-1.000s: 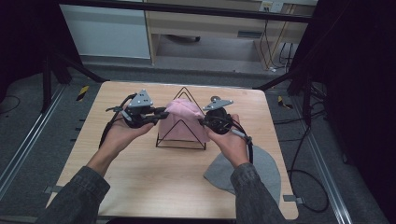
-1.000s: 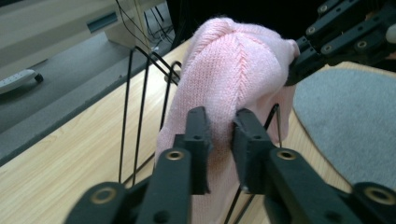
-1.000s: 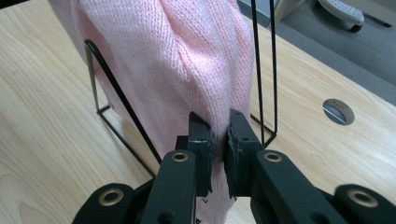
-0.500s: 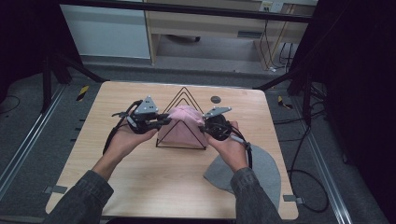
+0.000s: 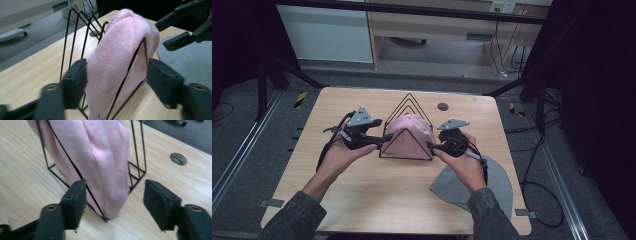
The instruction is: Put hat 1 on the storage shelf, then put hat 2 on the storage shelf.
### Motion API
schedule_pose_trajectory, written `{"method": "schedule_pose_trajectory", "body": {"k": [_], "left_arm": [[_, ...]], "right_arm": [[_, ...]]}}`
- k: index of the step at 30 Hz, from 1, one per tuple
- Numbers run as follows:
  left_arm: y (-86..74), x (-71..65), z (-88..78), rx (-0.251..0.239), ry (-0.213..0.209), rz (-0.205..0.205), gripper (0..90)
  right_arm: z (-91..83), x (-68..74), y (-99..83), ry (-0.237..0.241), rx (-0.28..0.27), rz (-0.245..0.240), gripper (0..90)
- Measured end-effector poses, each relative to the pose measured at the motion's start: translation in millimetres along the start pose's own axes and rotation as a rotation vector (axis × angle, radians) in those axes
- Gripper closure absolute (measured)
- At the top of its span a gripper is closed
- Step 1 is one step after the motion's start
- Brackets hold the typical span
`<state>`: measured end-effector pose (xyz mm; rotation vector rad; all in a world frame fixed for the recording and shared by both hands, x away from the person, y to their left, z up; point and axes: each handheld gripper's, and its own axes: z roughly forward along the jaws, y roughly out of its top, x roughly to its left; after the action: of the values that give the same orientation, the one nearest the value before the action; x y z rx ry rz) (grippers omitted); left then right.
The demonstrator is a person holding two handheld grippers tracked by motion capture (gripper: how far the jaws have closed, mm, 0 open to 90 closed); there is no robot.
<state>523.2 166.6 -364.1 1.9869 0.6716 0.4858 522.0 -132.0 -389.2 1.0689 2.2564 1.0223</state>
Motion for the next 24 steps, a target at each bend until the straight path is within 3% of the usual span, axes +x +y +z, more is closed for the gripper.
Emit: {"method": "schedule_pose_trajectory", "body": {"k": [6,12,14,17,20,24], "left_arm": [[-11.9,-7.4,-11.4,0.016,-0.011,-0.027,13.2],[-44.1,-11.7,-21.0,0.038,0.017,-0.041,7.0],[-54.9,-10.3,-21.0,0.049,0.006,-0.065,6.7],[-64.2,-8.2,-19.4,0.106,0.026,-0.045,6.1],[-72.0,-7.3,-20.2,0.125,0.026,-0.060,6.1],[-79.0,-8.7,-16.6,0.159,0.035,-0.045,6.2]], "right_arm": [[-15.5,-15.0,-9.7,-0.045,0.003,0.021,20.4],[-30.3,-50.2,-35.7,-0.106,0.053,0.081,12.0],[-33.6,-62.8,-46.1,-0.123,0.065,0.114,14.0],[-34.8,-79.3,-61.9,-0.145,0.107,0.140,20.4],[-34.6,-92.8,-76.1,-0.159,0.138,0.159,28.1],[-35.9,-110.0,-94.0,-0.183,0.169,0.186,36.2]]}}
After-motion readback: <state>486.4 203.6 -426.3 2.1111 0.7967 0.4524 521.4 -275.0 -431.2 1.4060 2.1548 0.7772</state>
